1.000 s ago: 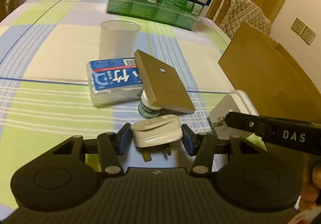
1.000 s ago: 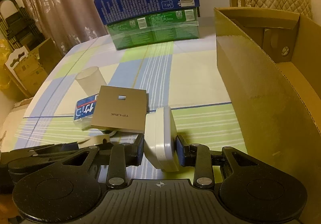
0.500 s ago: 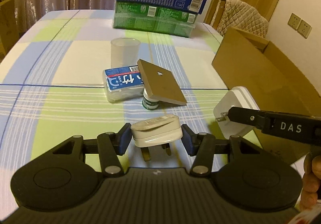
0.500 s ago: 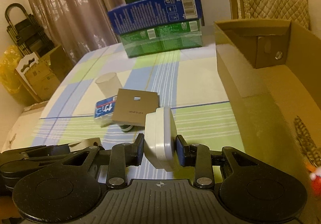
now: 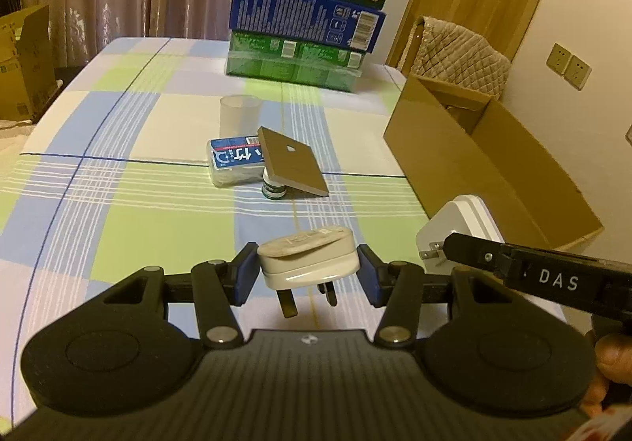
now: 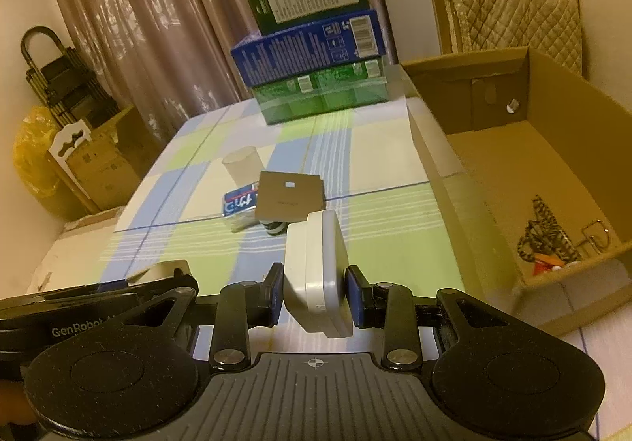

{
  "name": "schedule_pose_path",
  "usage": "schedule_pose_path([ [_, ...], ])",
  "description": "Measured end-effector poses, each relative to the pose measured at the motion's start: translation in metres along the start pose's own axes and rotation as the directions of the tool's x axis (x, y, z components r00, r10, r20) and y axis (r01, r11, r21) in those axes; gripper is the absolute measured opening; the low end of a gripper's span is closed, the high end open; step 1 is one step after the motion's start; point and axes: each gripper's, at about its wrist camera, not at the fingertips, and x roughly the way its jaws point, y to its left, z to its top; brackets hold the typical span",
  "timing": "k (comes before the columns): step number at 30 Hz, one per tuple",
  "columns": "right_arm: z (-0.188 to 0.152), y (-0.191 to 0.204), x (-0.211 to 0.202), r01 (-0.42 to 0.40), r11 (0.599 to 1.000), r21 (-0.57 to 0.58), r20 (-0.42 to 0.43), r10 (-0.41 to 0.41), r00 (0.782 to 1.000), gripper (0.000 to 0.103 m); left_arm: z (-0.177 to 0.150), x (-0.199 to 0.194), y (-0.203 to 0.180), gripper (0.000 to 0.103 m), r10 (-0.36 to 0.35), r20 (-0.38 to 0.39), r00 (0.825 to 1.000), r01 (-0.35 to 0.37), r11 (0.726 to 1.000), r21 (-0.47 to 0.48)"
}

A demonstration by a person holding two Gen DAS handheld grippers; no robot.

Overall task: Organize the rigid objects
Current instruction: 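Carry the plug adapter and night light in both grippers over the cardboard box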

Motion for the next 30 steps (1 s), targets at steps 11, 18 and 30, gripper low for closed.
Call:
schedule_pose_path([
  [11,0.000,0.006,-0.043,-0.004,1.000,0.007,0.046,0.003,0.999,0.029,0.000,-0.037,-0.023,0.048,-0.027,0.038,0.999,0.026,0.999,0.036],
  [18,0.002,0.003,-0.066,0.010,1.000,0.007,0.084,-0.011,0.996,0.029,0.000,-0.050,-0.036,0.048,-0.058,0.060,0.997,0.055,0.998,0.043],
  [30,0.005,-0.018,-0.093,0.044,0.998,0.038,0.126,-0.049,0.991,0.029,0.002,-0.053,-0.063,0.048,-0.094,0.066,0.993,0.089,0.993,0.084],
])
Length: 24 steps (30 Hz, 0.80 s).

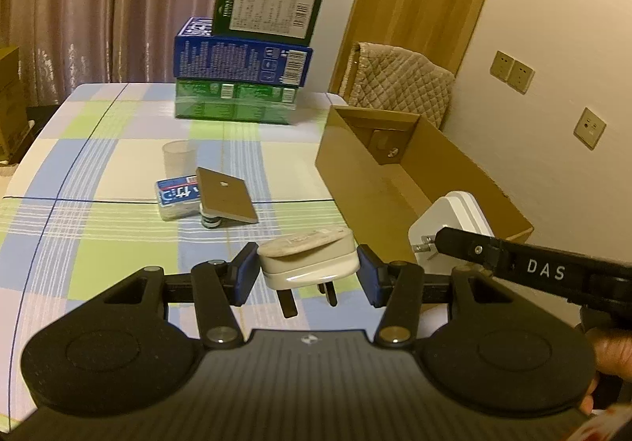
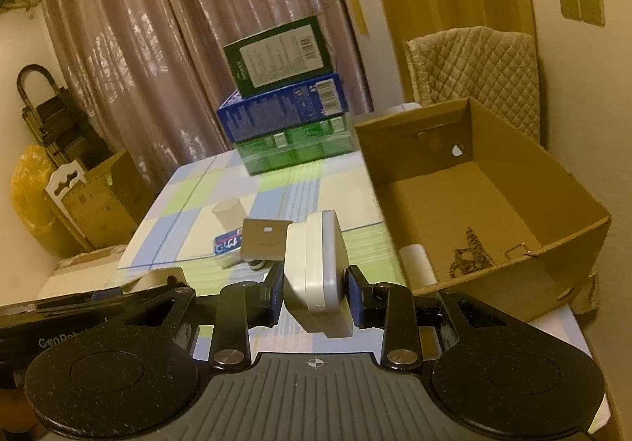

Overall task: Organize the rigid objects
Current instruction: 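Carry the plug adapter and night light in both grippers over the cardboard box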

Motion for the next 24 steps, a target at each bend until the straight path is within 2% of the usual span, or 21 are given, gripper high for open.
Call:
schedule_pose_path([
  [14,0.017,-0.031,-0.024,0.049,0.999,0.012,0.054,-0.050,0.997,0.029,0.008,0.008,-0.029,0.048,-0.034,-0.003,0.999,0.034,0.999,0.036],
  [24,0.030,-0.068,-0.035,0.136,0.991,-0.007,0.069,-0.135,0.989,0.029,0.019,0.026,-0.065,0.048,-0.091,-0.013,0.996,0.092,0.992,0.081],
])
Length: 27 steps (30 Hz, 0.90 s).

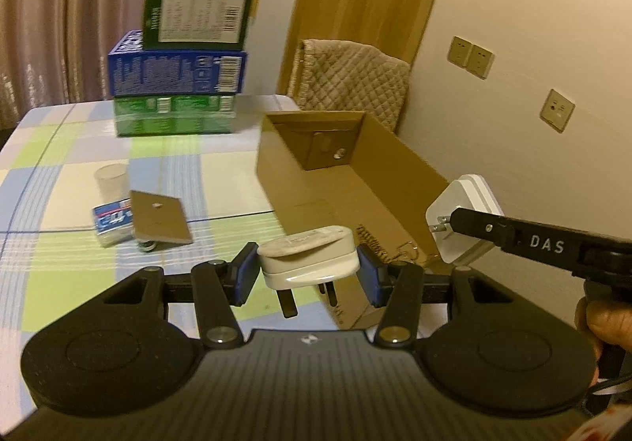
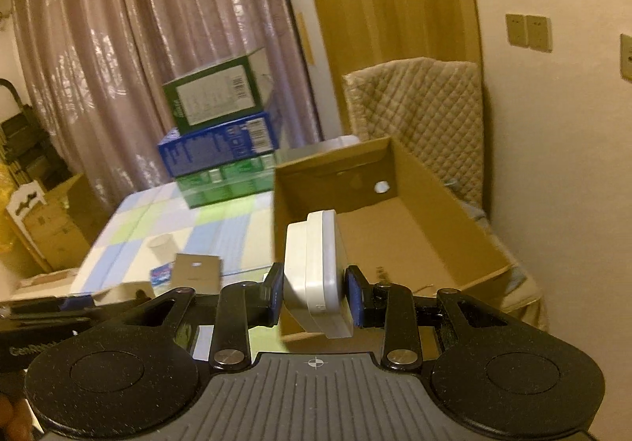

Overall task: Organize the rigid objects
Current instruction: 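Carry the plug adapter and night light in both grippers over the cardboard box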

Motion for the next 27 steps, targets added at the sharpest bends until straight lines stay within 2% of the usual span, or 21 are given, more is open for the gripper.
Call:
schedule_pose_path([
  [4,0.005,-0.016,0.004,0.042,0.999,-0.016,-0.011,-0.042,0.999,0.029,0.007,0.012,-0.017,0.048,-0.033,-0.003,0.999,0.033,0.999,0.021],
  [11,0.013,-0.039,0.018,0.062,0.997,-0.043,-0.032,-0.063,0.997,0.030,0.022,0.033,-0.040,0.048,-0.066,-0.004,0.998,0.067,0.996,0.054],
  [20,0.030,-0.059,0.044,0.036,0.998,-0.054,-0.066,-0.040,0.997,0.030,0.047,0.067,-0.054,0.048,-0.090,-0.013,0.996,0.091,0.991,0.102],
  [27,0.047,-0.075,0.077,0.024,0.998,-0.062,-0.099,-0.030,0.995,0.030,0.069,0.109,-0.055,0.048,-0.086,-0.037,0.996,0.090,0.987,0.136],
])
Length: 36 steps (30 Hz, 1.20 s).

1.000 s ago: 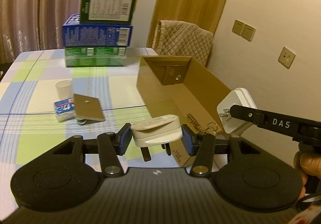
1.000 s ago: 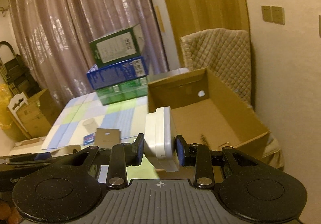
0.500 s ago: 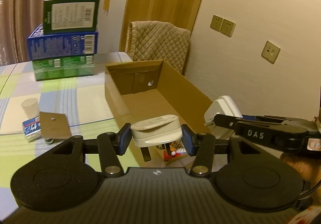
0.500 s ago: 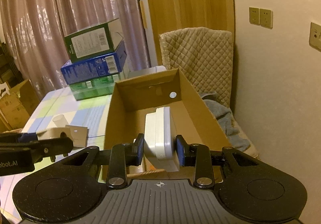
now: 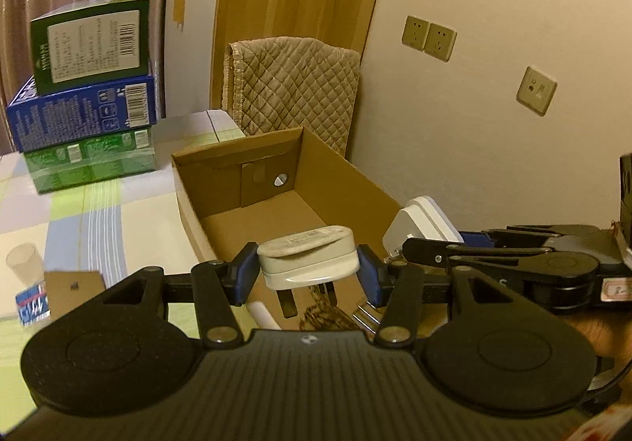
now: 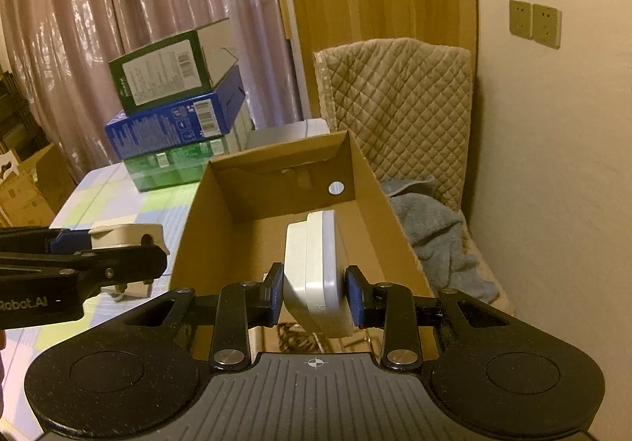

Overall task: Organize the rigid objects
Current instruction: 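Carry the plug adapter and night light in both grippers over the cardboard box, then open the left gripper to drop the plug adapter into the box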

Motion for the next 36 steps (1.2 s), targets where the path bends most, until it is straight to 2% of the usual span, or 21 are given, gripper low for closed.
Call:
schedule_pose_path([
  [9,0.023,-0.016,0.051,-0.014,1.000,0.000,-0.059,0.014,0.998,0.030,0.025,0.057,0.011,0.048,0.013,-0.048,0.999,-0.012,0.999,0.036],
  [18,0.033,-0.023,0.093,-0.024,1.000,0.000,-0.128,0.024,0.992,0.030,0.026,0.101,0.023,0.048,0.027,-0.107,0.994,-0.020,0.998,0.063],
  [36,0.034,-0.027,0.112,-0.015,1.000,0.011,-0.152,0.016,0.988,0.030,0.028,0.125,0.027,0.048,0.043,-0.119,0.992,-0.027,0.991,0.131],
])
